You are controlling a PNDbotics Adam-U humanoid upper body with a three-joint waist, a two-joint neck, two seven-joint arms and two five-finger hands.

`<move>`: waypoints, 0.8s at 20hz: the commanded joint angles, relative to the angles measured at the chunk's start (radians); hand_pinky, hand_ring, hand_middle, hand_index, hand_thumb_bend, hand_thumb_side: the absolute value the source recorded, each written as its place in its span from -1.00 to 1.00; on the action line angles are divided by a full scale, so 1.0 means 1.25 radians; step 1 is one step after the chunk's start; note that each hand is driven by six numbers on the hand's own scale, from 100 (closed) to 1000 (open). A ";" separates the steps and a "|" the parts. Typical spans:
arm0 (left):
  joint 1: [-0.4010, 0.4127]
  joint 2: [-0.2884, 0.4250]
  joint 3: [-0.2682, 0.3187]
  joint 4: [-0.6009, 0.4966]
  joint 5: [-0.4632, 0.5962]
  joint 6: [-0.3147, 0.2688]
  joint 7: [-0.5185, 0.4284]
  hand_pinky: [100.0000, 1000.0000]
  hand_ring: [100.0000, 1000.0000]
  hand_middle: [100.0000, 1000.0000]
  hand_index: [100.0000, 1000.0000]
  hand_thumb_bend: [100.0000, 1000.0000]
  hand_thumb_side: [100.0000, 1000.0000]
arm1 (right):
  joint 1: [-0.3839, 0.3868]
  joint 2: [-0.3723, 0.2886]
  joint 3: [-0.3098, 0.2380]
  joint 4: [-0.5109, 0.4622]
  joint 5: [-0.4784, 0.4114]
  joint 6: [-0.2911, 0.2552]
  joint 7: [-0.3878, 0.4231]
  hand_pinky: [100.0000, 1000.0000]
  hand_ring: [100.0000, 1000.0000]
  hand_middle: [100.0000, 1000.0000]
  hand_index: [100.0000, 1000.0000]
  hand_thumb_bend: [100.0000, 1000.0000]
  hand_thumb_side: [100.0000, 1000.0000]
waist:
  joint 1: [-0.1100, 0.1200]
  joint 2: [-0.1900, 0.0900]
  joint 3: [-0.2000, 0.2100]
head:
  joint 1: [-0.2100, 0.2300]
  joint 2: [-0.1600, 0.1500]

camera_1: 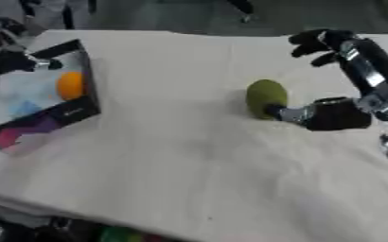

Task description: Pick up the objects with one hand, pass them to the other hand, and then place them into the box on the other side of the table.

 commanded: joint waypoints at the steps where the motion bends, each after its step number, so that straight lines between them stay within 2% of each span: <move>1: -0.010 0.032 0.018 -0.047 0.022 -0.017 0.001 0.59 0.43 0.44 0.58 0.39 -0.44 | -0.008 -0.039 -0.028 -0.016 0.015 0.029 0.076 0.47 0.60 0.35 0.58 0.21 -0.68 | -0.007 -0.013 0.001 | -0.055 0.001; 2: -0.010 0.032 0.021 -0.059 0.031 -0.016 0.004 0.59 0.43 0.44 0.57 0.37 -0.47 | -0.009 -0.046 -0.034 -0.016 0.014 0.037 0.107 0.48 0.61 0.36 0.58 0.21 -0.68 | -0.006 -0.014 0.001 | -0.068 0.002; 3: -0.010 0.033 0.023 -0.070 0.038 -0.013 0.007 0.58 0.42 0.44 0.55 0.36 -0.51 | -0.012 -0.052 -0.041 -0.016 0.012 0.046 0.134 0.49 0.62 0.39 0.58 -0.08 -0.66 | -0.005 -0.015 0.002 | -0.080 0.002; 4: -0.010 0.034 0.024 -0.081 0.046 -0.011 0.008 0.58 0.42 0.44 0.54 0.35 -0.52 | -0.014 -0.058 -0.047 -0.016 0.011 0.053 0.155 0.49 0.62 0.39 0.58 0.20 -0.67 | -0.004 -0.015 0.002 | -0.087 0.001; 6: -0.010 0.039 0.021 -0.109 0.067 -0.010 0.006 0.58 0.42 0.44 0.51 0.38 -0.49 | -0.019 -0.074 -0.056 -0.016 0.014 0.065 0.192 0.52 0.67 0.46 0.59 0.21 -0.65 | -0.001 -0.016 0.004 | -0.107 0.001; 7: -0.010 0.041 0.020 -0.120 0.076 -0.009 0.004 0.57 0.41 0.44 0.51 0.42 -0.42 | -0.021 -0.080 -0.060 -0.016 0.016 0.069 0.207 0.53 0.68 0.50 0.60 0.12 -0.65 | 0.000 -0.015 0.004 | -0.114 0.000; 8: -0.009 0.040 0.020 -0.134 0.089 -0.007 0.004 0.57 0.40 0.44 0.51 0.38 -0.46 | -0.023 -0.087 -0.062 -0.013 0.019 0.076 0.222 0.54 0.68 0.50 0.60 0.22 -0.64 | 0.001 -0.015 0.006 | -0.122 -0.001; 10: -0.008 0.038 0.022 -0.162 0.112 -0.002 0.006 0.56 0.39 0.44 0.51 0.38 -0.43 | -0.029 -0.095 -0.066 -0.003 0.023 0.085 0.245 0.54 0.69 0.50 0.62 0.22 -0.62 | 0.002 -0.013 0.008 | -0.138 -0.005; 16: -0.009 0.026 0.018 -0.239 0.159 0.008 0.019 0.56 0.39 0.47 0.52 0.40 -0.34 | -0.057 -0.107 -0.065 0.063 0.015 0.069 0.273 0.56 0.74 0.58 0.70 0.25 -0.58 | 0.003 -0.003 0.020 | -0.176 -0.018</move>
